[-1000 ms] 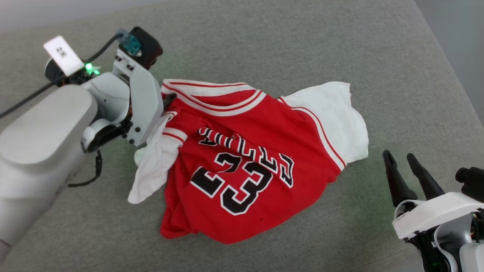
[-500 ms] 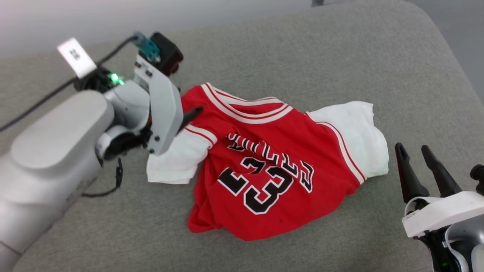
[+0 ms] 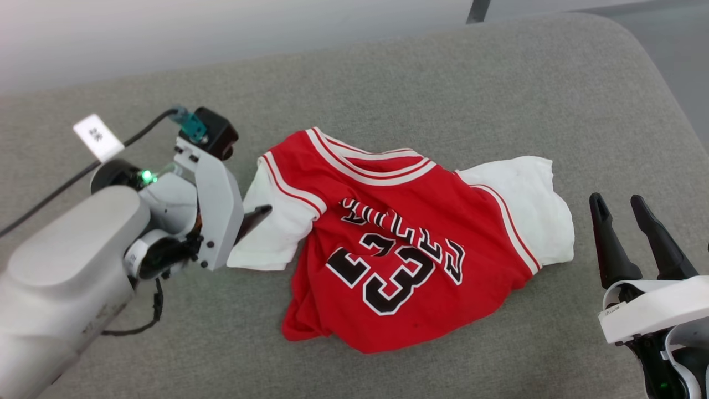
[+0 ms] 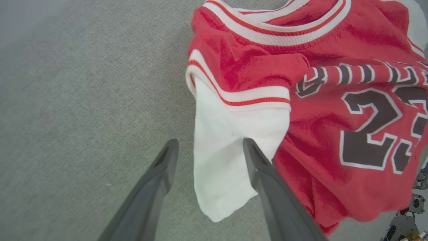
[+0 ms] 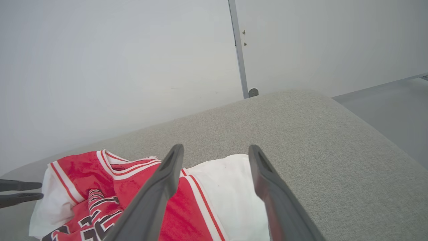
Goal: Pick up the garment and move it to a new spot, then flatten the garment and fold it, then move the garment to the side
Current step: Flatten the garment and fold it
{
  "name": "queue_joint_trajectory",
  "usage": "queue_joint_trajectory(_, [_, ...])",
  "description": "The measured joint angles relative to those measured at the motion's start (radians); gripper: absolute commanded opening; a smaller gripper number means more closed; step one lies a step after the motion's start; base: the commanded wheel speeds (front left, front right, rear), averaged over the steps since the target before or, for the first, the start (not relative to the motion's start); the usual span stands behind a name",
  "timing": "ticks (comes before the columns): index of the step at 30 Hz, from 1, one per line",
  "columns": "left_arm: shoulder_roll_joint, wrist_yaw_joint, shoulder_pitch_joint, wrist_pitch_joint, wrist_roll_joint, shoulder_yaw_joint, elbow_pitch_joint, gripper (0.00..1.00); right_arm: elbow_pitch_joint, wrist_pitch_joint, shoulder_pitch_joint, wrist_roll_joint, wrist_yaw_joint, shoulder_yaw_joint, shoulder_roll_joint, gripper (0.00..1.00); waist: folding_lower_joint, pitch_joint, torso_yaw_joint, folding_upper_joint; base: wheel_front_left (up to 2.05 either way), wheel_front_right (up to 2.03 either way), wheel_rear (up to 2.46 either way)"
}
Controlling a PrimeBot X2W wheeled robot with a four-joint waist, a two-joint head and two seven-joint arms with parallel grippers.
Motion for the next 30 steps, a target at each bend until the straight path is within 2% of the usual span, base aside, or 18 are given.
queue_joint_trajectory(7, [0.002, 0.008, 0.027, 0.016, -0.024, -0.002, 0.042, 1.0, -0.005, 0.004, 0.002, 0.003, 0.0, -0.004, 0.0, 1.0, 0.0, 0.034, -0.019, -0.0001, 0.0, 0.0, 0.0])
queue_joint_trajectory(8, [0.002, 0.008, 0.032, 0.019, -0.033, -0.002, 0.051, 0.77, -0.005, 0.003, 0.002, 0.005, 0.0, -0.004, 0.0, 1.0, 0.0, 0.038, -0.021, 0.0, 0.0, 0.0, 0.0])
queue_joint_trajectory(10, [0.002, 0.014, 0.04, 0.032, -0.054, 0.002, 0.068, 0.0, -0.003, 0.001, 0.002, 0.008, 0.0, -0.001, 0.0, 1.0, 0.0, 0.044, -0.026, 0.0, 0.0, 0.0, 0.0])
queue_joint_trajectory(19, [0.033, 0.039, 0.04, 0.1, -0.085, 0.003, 0.044, 0.0, -0.002, 0.009, 0.008, -0.008, 0.0, -0.018, 0.0, 1.0, 0.0, 0.021, -0.005, 0.0, 0.0, 0.0, 0.0])
queue_joint_trajectory(30, [0.147, 0.097, 0.038, 0.156, -0.075, 0.005, -0.035, 0.0, -0.023, 0.044, 0.027, -0.023, 0.0, -0.034, 0.0, 1.0, 0.0, -0.022, 0.061, 0.0, 0.0, 0.0, 0.0])
